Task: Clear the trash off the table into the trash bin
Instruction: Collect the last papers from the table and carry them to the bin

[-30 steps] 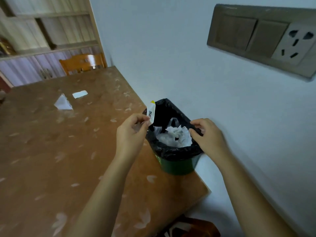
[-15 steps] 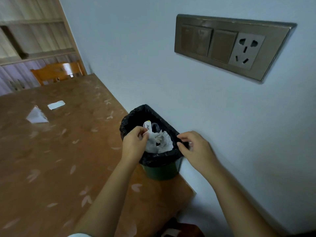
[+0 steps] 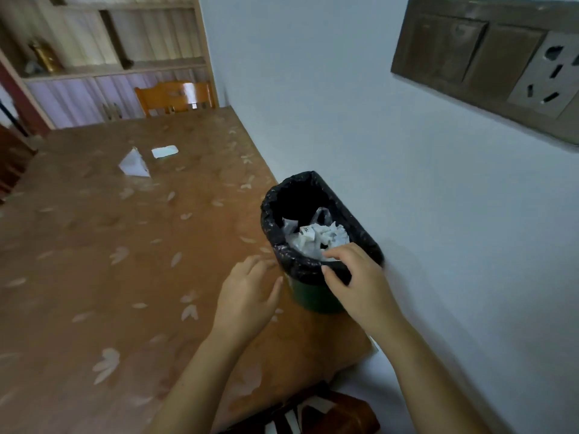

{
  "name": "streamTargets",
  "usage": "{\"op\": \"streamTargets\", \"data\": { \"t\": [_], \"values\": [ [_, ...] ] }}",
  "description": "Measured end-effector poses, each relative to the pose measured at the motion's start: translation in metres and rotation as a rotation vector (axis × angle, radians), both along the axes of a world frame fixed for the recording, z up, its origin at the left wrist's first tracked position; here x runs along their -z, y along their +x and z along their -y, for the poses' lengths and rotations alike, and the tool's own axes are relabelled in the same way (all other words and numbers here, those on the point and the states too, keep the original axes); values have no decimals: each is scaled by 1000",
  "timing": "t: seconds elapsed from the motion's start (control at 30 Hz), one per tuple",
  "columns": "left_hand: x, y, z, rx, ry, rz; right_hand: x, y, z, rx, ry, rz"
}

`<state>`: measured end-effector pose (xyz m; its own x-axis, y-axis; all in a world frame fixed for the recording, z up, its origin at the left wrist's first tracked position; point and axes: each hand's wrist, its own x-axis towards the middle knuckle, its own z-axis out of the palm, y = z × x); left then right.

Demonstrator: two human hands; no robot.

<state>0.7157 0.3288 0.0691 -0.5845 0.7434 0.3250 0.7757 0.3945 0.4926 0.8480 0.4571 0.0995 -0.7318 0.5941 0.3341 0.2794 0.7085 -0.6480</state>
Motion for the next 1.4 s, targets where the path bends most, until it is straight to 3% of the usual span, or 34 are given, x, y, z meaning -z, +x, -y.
{"op": "streamTargets", "data": {
  "t": [0.3, 0.67, 1.17, 1.4],
  "values": [
    [19, 35, 122, -410, -123, 10, 36, -54, 74, -409, 55, 170],
    [40, 78, 291, -1037, -137, 153, 62, -105, 245, -959, 91, 302],
    [60, 125, 559, -1515, -98, 110, 72, -130, 567, -1452, 266, 278],
    [74, 147, 638, -1683, -94, 177, 90, -136, 658, -1579, 307, 374]
  ]
}}
